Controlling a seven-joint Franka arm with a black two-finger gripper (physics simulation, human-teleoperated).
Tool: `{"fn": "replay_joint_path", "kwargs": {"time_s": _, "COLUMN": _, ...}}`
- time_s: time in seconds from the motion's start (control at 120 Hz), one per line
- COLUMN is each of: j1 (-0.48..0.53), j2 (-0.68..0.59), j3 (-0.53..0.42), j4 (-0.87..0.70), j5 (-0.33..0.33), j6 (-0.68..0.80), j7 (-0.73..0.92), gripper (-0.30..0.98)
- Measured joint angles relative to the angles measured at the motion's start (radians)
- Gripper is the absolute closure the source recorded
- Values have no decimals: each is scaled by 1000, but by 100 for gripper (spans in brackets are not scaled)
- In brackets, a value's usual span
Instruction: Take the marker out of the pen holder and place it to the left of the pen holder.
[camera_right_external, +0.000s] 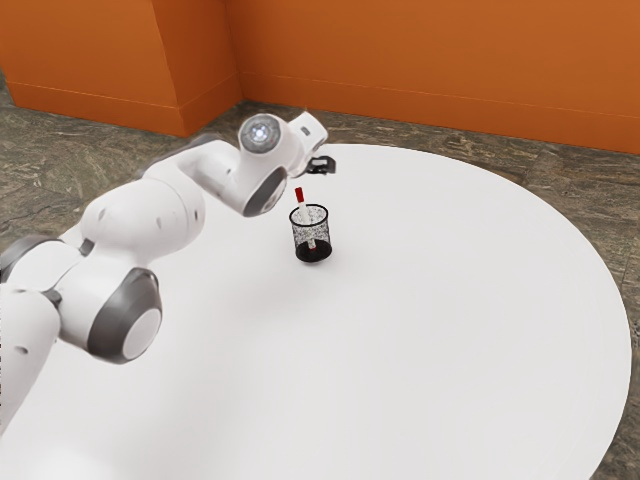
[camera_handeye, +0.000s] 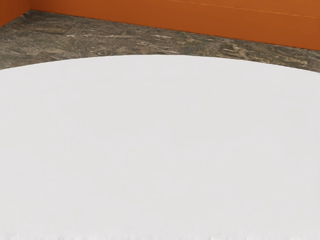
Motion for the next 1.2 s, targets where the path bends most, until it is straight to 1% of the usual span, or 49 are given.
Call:
{"fn": "replay_joint_path", "kwargs": {"time_s": 0.308, "j1": 0, "j2": 24, "j3": 1, "j4": -31, "j5": -22, "j6": 24, "j7": -78, "gripper": 0}}
{"fn": "replay_joint_path", "kwargs": {"time_s": 0.442, "j1": 0, "j2": 39, "j3": 5, "j4": -33, "j5": -41, "j6": 27, "j7": -104, "gripper": 0}}
{"fn": "replay_joint_path", "kwargs": {"time_s": 0.558, "j1": 1, "j2": 47, "j3": 10, "j4": -29, "j5": -56, "j6": 29, "j7": -123, "gripper": 5}}
{"fn": "replay_joint_path", "kwargs": {"time_s": 0.658, "j1": 1, "j2": 51, "j3": 17, "j4": -23, "j5": -62, "j6": 30, "j7": -136, "gripper": 14}}
{"fn": "replay_joint_path", "kwargs": {"time_s": 0.842, "j1": 2, "j2": 57, "j3": 21, "j4": -21, "j5": -63, "j6": 32, "j7": -154, "gripper": 42}}
{"fn": "replay_joint_path", "kwargs": {"time_s": 0.992, "j1": 0, "j2": 61, "j3": 24, "j4": -20, "j5": -59, "j6": 32, "j7": -165, "gripper": 60}}
{"fn": "replay_joint_path", "kwargs": {"time_s": 1.083, "j1": 0, "j2": 62, "j3": 25, "j4": -20, "j5": -57, "j6": 32, "j7": -170, "gripper": 68}}
{"fn": "replay_joint_path", "kwargs": {"time_s": 1.2, "j1": -1, "j2": 62, "j3": 26, "j4": -20, "j5": -54, "j6": 32, "j7": -177, "gripper": 72}}
